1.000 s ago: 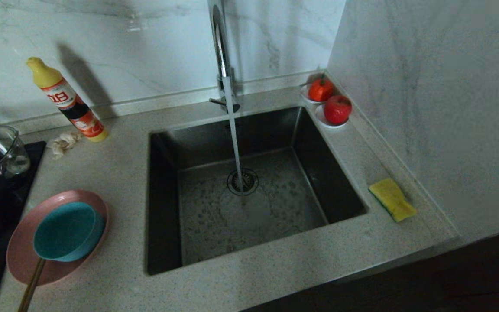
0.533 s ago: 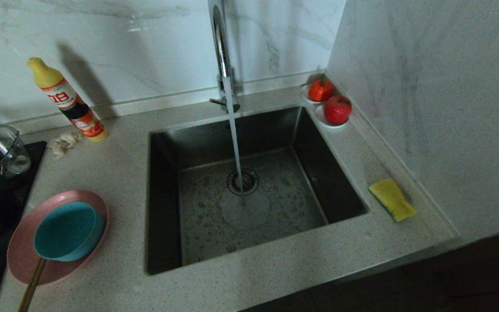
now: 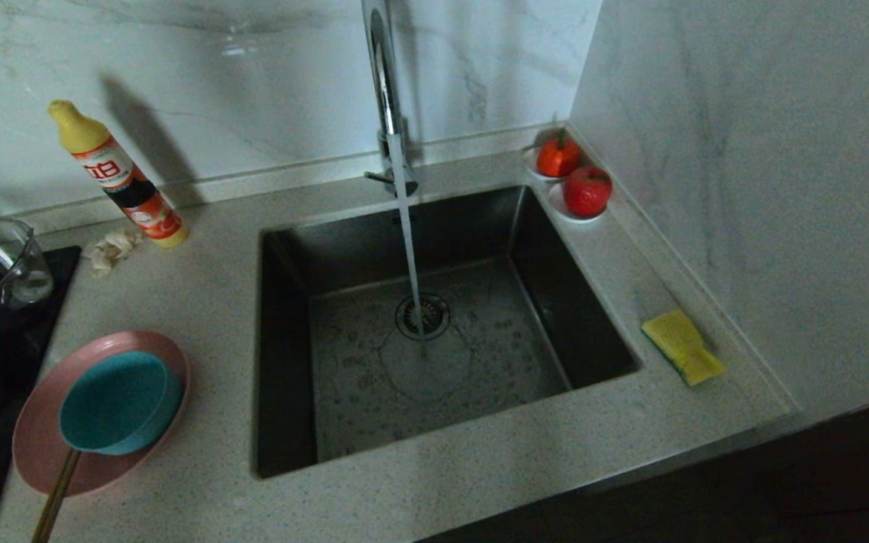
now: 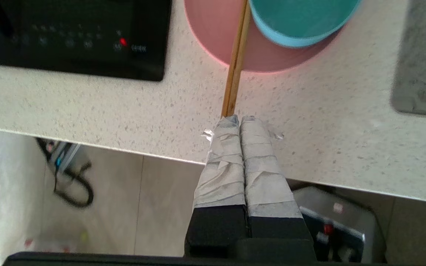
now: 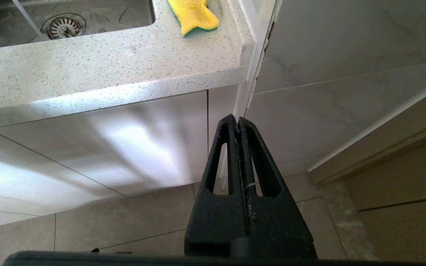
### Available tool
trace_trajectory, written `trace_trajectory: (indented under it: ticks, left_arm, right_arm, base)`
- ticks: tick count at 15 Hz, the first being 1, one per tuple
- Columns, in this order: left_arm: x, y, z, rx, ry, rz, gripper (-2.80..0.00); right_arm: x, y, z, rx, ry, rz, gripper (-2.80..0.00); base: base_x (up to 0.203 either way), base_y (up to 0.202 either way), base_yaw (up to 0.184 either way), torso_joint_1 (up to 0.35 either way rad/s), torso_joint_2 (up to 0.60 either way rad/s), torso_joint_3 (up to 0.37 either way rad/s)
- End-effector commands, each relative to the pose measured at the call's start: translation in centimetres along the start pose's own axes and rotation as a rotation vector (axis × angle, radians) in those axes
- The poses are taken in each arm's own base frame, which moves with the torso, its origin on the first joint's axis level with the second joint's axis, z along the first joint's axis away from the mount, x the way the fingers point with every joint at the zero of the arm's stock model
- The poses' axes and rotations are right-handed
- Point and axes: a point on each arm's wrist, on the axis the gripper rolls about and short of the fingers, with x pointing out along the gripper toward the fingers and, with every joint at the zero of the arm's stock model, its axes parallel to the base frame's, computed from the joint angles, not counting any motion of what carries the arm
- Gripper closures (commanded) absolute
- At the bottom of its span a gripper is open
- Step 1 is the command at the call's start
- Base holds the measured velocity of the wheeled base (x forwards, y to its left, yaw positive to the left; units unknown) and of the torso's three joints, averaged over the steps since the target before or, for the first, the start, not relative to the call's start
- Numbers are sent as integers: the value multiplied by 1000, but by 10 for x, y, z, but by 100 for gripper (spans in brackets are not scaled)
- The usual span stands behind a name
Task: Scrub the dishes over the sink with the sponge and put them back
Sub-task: Rinse the chopsticks
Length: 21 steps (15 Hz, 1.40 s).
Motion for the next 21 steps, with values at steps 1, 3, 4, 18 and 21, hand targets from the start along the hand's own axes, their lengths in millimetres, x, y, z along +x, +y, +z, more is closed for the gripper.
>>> trace_trajectory:
  ticks: [1, 3, 4, 18, 21]
  left_arm:
    - [25, 6, 12, -19, 126, 21, 0]
    - [43, 10, 20, -23, 192, -12, 0]
    - [55, 13, 24, -33, 238, -27, 0]
    - [149, 26, 18, -227, 477, -164, -280]
    - [155, 27, 18, -231, 502, -161, -280]
  right_arm:
    - [0, 0, 0, 0, -1, 0, 0]
    - [0, 0, 0, 0, -1, 0, 0]
    - [0, 0, 0, -1, -1, 1, 0]
    - [0, 0, 0, 0, -1, 0, 0]
    - [0, 0, 0, -1, -1, 0, 0]
  base:
    - [0, 0, 0, 0, 0, 0]
    - [0, 0, 0, 0, 0, 0]
    - [0, 0, 0, 0, 0, 0]
    - [0, 0, 0, 0, 0, 0]
    - [0, 0, 0, 0, 0, 0]
